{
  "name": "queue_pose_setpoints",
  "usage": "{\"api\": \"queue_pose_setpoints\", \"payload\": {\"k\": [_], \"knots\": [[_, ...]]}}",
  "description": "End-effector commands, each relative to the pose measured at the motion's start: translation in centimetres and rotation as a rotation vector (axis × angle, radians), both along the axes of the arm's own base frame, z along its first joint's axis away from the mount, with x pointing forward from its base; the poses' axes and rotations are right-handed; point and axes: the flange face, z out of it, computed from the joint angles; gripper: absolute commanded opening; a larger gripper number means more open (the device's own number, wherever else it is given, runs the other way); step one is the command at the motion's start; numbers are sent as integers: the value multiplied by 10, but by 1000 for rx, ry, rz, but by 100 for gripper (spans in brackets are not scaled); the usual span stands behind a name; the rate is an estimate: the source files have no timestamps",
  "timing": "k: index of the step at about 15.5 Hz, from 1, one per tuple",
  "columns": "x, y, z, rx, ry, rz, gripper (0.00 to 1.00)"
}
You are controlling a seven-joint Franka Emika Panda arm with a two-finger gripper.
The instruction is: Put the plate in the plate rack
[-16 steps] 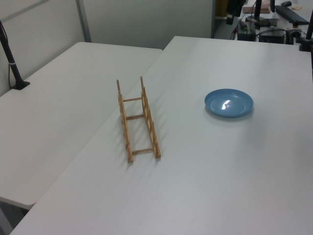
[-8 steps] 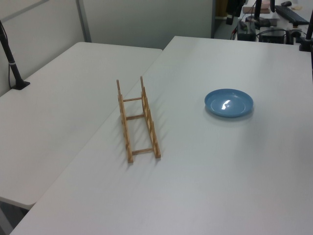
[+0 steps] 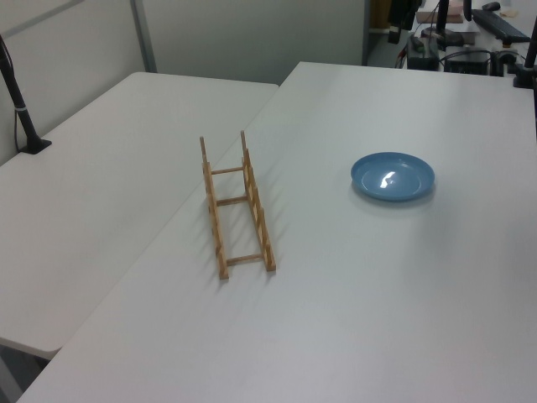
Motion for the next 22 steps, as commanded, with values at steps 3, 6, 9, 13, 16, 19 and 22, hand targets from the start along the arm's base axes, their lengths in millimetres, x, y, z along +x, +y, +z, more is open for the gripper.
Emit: {"api": "queue_pose_setpoints", "payload": {"k": [3, 6, 9, 13, 16, 19, 22], "knots": [[-6, -15, -23, -78, 68, 323, 100], [-8, -35, -51, -103, 124, 362, 100], [-2, -59, -89, -100, 134, 327, 100], [3, -78, -157, -93, 148, 291, 100], [8, -82, -213, -76, 183, 286, 100], [16, -81, -253, -71, 187, 246, 100], [23, -75, -276, -70, 193, 220, 100]]}}
